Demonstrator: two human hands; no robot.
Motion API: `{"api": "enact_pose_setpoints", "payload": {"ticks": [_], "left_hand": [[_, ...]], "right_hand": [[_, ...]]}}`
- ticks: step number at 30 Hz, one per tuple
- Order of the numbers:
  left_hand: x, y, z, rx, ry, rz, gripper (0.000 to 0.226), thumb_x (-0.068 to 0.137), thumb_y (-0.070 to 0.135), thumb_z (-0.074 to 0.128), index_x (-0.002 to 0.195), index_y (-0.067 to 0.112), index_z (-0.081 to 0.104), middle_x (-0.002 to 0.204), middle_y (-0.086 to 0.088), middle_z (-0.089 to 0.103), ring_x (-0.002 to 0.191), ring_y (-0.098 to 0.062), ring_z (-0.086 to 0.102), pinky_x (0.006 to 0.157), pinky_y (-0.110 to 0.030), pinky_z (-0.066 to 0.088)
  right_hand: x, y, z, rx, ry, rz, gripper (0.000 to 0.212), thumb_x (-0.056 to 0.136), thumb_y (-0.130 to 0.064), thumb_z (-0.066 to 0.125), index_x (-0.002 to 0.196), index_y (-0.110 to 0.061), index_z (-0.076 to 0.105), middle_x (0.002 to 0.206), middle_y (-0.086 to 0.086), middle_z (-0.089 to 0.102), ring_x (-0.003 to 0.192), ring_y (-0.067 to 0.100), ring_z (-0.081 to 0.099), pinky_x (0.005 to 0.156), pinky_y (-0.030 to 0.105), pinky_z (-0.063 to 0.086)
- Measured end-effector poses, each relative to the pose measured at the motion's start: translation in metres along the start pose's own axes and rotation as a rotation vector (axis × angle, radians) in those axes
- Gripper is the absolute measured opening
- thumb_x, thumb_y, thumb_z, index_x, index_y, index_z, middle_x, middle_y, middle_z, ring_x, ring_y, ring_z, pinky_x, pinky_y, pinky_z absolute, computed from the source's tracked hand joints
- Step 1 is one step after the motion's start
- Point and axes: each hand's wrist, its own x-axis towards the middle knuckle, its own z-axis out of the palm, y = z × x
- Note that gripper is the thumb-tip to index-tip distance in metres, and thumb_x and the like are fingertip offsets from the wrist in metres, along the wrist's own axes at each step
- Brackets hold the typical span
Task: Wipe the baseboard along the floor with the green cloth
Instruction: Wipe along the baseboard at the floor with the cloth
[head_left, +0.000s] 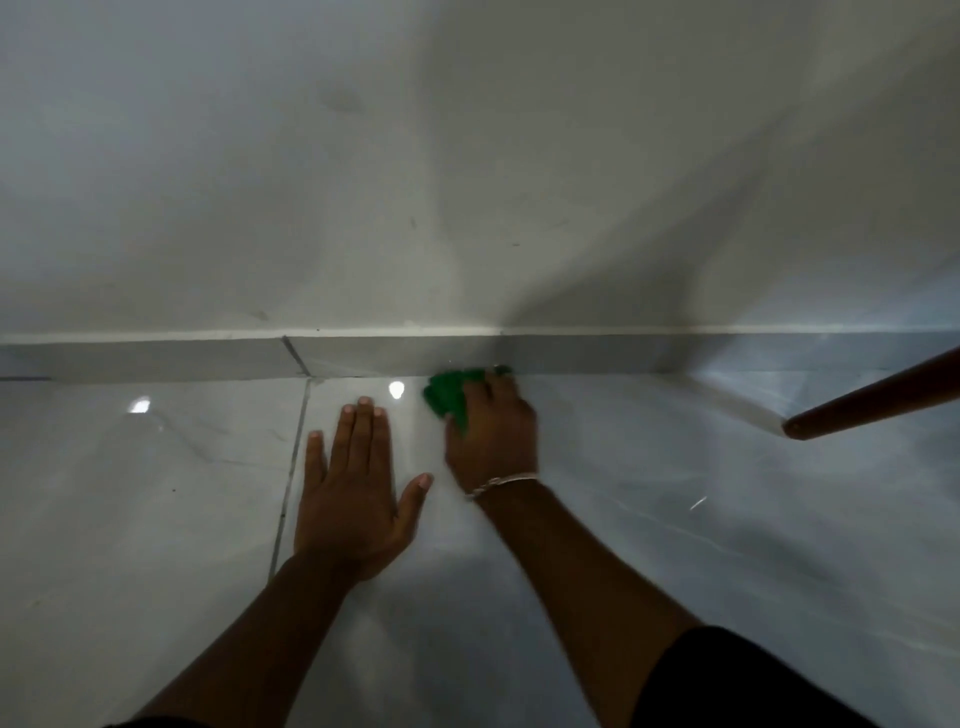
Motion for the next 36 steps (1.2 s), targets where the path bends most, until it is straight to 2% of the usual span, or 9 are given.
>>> {"api": "enact_pose_setpoints", "payload": {"ticks": [5,9,12,15,18,22,26,29,36], "left_hand": [[-0.009,-0.020,-0.003,-0.003,-0.008,0.004,0.091,0.088,0.070,0.015,0.154,0.007,0.006,0.165,-0.012,0.006,0.153,-0.025,0.002,0.123,-0.050,0.010],[-0.014,-0.023,-0.007,-0.012,-0.002,-0.025,0.091,0.089,0.069,0.016,0.154,0.005,0.012,0.164,-0.014,0.011,0.153,-0.027,0.006,0.122,-0.051,0.012],[-0.013,-0.021,-0.007,-0.014,-0.004,-0.027,0.091,0.089,0.068,0.017,0.154,0.005,0.010,0.164,-0.014,0.009,0.153,-0.027,0.004,0.122,-0.051,0.011],[-0.014,-0.021,-0.005,-0.002,-0.012,-0.030,0.092,0.088,0.069,0.015,0.154,0.006,0.006,0.165,-0.013,0.003,0.153,-0.027,-0.001,0.123,-0.050,0.008],[-0.013,-0.021,-0.005,0.008,-0.019,-0.034,0.092,0.088,0.070,0.014,0.154,0.007,0.003,0.165,-0.012,0.000,0.153,-0.026,-0.003,0.124,-0.049,0.007],[-0.013,-0.020,-0.008,0.006,-0.025,-0.034,0.092,0.088,0.070,0.014,0.154,0.006,0.007,0.165,-0.014,0.006,0.153,-0.027,0.002,0.123,-0.051,0.010],[-0.014,-0.020,-0.010,0.005,-0.025,-0.041,0.092,0.088,0.069,0.012,0.154,0.005,0.009,0.165,-0.014,0.007,0.153,-0.028,0.004,0.122,-0.052,0.013],[-0.014,-0.019,-0.009,0.006,-0.027,-0.043,0.093,0.087,0.070,0.010,0.154,0.006,0.007,0.165,-0.014,0.005,0.153,-0.027,0.001,0.123,-0.050,0.010],[-0.013,-0.021,-0.008,0.000,-0.022,-0.037,0.092,0.088,0.069,0.012,0.154,0.007,0.006,0.165,-0.013,0.002,0.153,-0.027,-0.001,0.123,-0.050,0.008]], "right_hand": [[0.002,0.025,-0.017,0.033,-0.074,-0.130,0.039,0.078,-0.024,0.062,0.113,-0.008,0.065,0.117,0.017,0.067,0.112,0.033,0.061,0.084,0.043,0.058],[-0.001,0.076,-0.045,-0.067,-0.006,0.090,0.043,0.083,-0.022,0.064,0.122,-0.004,0.060,0.123,0.021,0.064,0.115,0.035,0.059,0.088,0.045,0.054],[0.004,0.051,-0.033,-0.078,0.011,0.217,0.041,0.074,-0.014,0.071,0.110,0.004,0.064,0.114,0.028,0.066,0.110,0.043,0.060,0.082,0.052,0.055],[0.008,-0.008,-0.012,-0.041,0.002,0.131,0.028,0.066,-0.013,0.065,0.090,0.000,0.068,0.094,0.025,0.070,0.096,0.042,0.065,0.071,0.046,0.057],[0.009,-0.046,-0.004,-0.023,-0.083,0.052,0.027,0.074,-0.021,0.065,0.096,-0.005,0.067,0.101,0.018,0.068,0.104,0.038,0.058,0.078,0.042,0.050],[0.011,-0.009,-0.020,-0.016,-0.101,-0.101,0.033,0.080,-0.031,0.051,0.105,-0.018,0.069,0.099,0.010,0.072,0.094,0.032,0.066,0.072,0.040,0.057],[0.008,0.037,-0.045,-0.050,-0.065,0.163,0.029,0.085,-0.028,0.057,0.105,-0.010,0.066,0.096,0.016,0.071,0.090,0.035,0.066,0.076,0.042,0.057],[0.013,0.013,-0.033,-0.118,-0.062,0.274,0.023,0.080,-0.019,0.061,0.096,-0.004,0.067,0.093,0.019,0.070,0.091,0.037,0.065,0.075,0.042,0.056],[0.018,-0.064,-0.005,-0.186,-0.201,-0.071,0.024,0.068,-0.013,0.070,0.092,-0.010,0.068,0.072,0.019,0.070,0.065,0.036,0.067,0.054,0.037,0.054]]}}
